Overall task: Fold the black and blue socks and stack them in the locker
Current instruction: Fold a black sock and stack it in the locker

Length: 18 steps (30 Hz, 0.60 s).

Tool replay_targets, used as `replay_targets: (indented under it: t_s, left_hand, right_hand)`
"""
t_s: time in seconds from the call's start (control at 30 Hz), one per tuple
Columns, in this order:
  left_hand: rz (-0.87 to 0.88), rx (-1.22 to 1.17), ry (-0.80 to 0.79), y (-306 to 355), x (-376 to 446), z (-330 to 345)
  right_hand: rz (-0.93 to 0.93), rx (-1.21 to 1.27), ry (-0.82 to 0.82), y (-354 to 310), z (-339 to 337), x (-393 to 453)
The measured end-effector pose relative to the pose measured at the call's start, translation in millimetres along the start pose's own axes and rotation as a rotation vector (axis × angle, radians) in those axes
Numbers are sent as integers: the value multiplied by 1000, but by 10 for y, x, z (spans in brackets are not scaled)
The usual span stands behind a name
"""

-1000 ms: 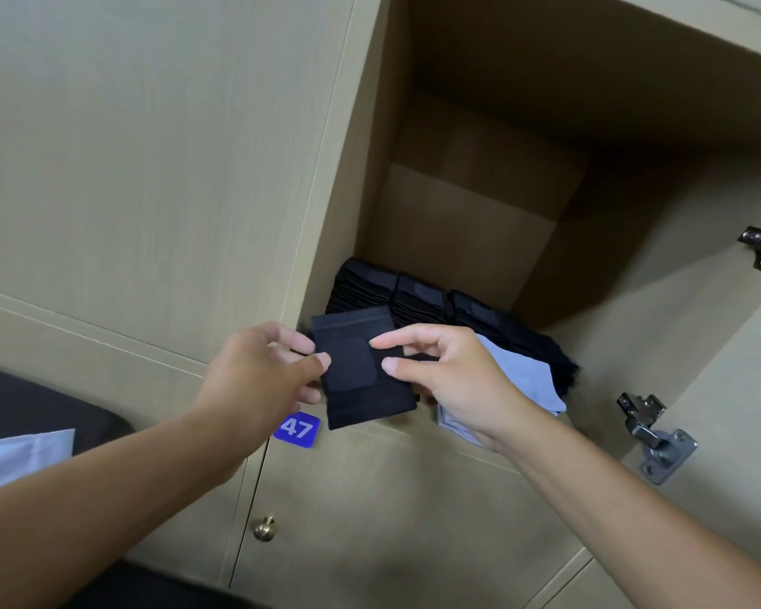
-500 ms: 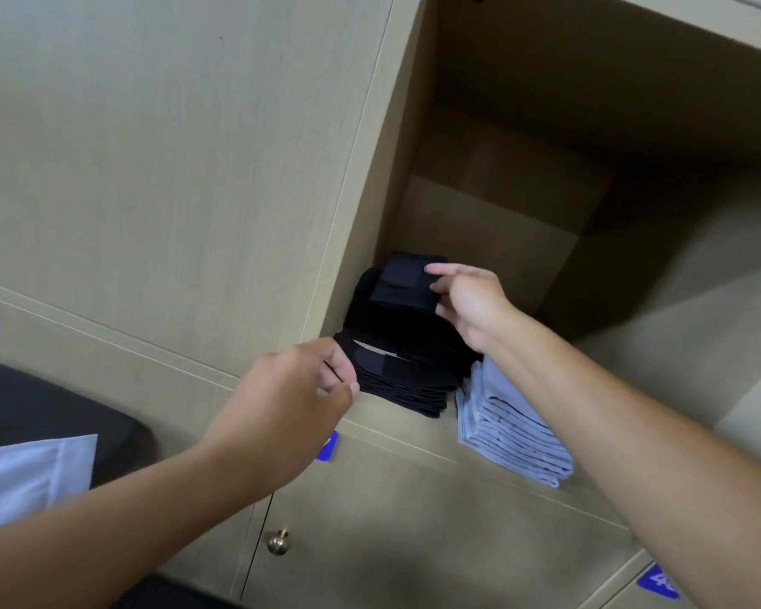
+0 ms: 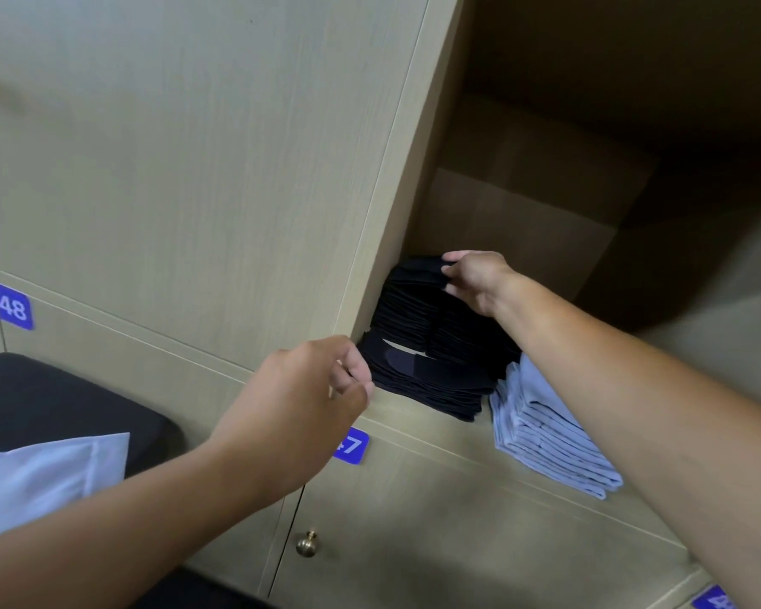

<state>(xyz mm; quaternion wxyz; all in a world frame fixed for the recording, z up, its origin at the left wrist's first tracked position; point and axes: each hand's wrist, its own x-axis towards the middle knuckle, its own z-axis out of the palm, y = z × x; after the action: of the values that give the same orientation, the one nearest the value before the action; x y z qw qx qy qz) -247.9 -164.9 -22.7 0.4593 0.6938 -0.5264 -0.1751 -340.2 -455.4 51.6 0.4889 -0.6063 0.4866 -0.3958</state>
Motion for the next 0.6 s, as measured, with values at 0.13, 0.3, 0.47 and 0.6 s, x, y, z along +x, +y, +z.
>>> replay_targets:
  t_s: [0.13, 0.3, 0.47, 0.6]
  left_hand:
    - [-1, -8, -5, -20, 11, -37]
    - [3, -22, -14, -27, 10, -58]
    - [6, -28, -13, -29, 5, -76]
    - [-6, -33, -15, -41, 10, -90]
  right_hand:
    - [11, -83, -74, 20, -50, -4]
    - [-28, -173, -100, 16, -90, 2]
    - [-87, -238, -91, -32, -95, 24]
    - [-87, -252, -95, -67, -86, 7]
